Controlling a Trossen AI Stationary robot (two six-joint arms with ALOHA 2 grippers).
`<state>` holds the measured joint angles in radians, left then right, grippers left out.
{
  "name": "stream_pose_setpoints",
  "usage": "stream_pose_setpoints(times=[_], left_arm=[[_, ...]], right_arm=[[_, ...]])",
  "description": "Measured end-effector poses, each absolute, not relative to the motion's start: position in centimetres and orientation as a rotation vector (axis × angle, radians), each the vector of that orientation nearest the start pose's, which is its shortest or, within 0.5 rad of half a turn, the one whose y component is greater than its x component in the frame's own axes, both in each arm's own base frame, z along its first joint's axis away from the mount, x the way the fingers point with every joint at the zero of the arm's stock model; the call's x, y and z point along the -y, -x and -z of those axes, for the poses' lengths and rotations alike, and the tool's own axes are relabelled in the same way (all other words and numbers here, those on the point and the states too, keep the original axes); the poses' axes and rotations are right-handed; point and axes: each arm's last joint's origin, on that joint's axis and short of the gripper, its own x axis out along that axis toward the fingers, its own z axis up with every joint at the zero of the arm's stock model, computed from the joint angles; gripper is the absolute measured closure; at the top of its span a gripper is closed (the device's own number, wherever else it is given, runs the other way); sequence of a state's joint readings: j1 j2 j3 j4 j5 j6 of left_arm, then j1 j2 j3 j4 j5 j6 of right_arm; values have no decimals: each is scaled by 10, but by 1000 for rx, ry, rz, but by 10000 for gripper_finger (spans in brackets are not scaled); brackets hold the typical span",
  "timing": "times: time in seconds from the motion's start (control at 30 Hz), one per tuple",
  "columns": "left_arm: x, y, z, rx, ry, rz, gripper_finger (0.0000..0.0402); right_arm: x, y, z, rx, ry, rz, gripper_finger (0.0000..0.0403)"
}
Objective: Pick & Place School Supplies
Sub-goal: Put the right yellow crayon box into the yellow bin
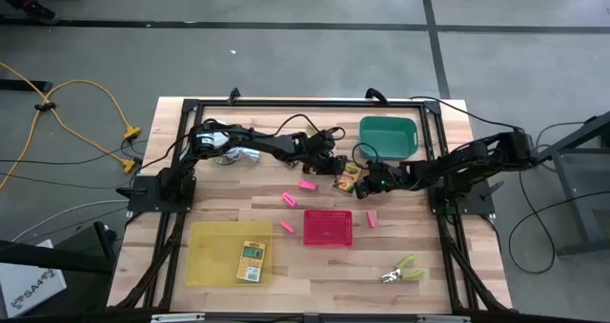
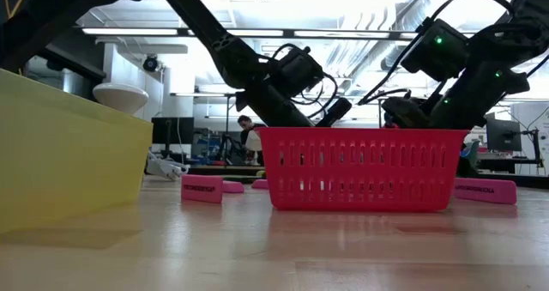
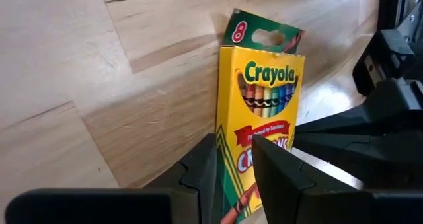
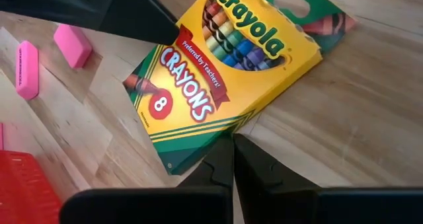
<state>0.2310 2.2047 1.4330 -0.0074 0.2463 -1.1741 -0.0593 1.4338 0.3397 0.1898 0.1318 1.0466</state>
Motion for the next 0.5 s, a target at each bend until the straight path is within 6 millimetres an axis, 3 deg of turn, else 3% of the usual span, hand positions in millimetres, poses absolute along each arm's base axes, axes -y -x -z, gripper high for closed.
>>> stream_pose_setpoints(times=[0.5], left_arm=[[-95, -454, -123, -655, 1306, -408, 308]], right_arm=[[17, -221, -109, -713, -902, 588, 401]])
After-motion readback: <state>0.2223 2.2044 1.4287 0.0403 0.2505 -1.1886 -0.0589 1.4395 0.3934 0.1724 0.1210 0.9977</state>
